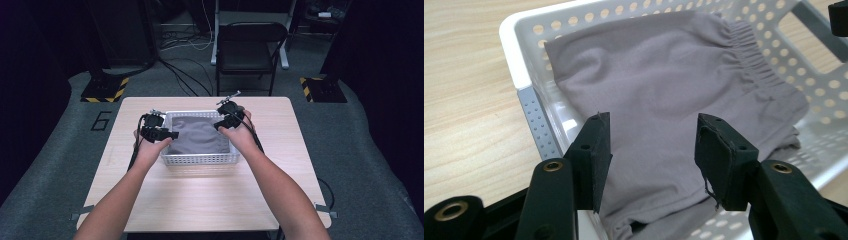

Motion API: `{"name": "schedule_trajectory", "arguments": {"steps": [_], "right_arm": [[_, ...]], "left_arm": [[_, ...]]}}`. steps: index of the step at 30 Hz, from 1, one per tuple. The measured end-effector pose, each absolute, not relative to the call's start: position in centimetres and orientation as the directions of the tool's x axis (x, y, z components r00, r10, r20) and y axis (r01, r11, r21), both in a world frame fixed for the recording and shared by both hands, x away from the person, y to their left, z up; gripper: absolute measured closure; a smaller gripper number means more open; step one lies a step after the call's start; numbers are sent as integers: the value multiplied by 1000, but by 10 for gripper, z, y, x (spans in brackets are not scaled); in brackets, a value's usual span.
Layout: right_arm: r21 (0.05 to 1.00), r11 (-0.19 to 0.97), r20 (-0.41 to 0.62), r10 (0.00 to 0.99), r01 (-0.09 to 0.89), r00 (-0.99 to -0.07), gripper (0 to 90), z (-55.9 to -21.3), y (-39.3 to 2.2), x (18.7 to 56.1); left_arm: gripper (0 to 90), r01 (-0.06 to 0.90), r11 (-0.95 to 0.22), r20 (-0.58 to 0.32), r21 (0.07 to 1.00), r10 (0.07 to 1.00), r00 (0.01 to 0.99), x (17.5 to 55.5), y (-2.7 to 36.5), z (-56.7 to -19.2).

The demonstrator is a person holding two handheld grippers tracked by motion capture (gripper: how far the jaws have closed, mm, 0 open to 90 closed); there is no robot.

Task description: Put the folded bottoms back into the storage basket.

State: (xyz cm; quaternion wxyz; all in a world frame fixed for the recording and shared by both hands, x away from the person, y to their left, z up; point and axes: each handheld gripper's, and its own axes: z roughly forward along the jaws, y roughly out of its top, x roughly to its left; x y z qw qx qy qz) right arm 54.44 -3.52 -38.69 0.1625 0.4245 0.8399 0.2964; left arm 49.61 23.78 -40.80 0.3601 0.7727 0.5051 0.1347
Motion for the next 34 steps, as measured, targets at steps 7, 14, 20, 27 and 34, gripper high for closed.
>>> {"name": "schedule_trajectory", "arguments": {"steps": [7,14,20,27,34], "right_arm": [[659,477,5,770,581,-638,478,-377,-36,525],[668,493,15,740,557,-673,475,-379,-39,505],[671,488,37,729,558,-683,474,-389,-46,490],[664,482,52,734,572,-677,474,-402,-53,483],[673,477,65,724,566,-687,470,-413,-62,466]], "left_arm": [[485,672,-218,-182,708,863,471,478,243,-409],[488,670,-217,-193,710,855,481,461,250,-413],[486,672,-197,-212,714,854,476,447,255,-420],[486,669,-180,-237,721,843,482,437,255,-428],[462,666,-181,-233,724,844,482,424,254,-435]]}}
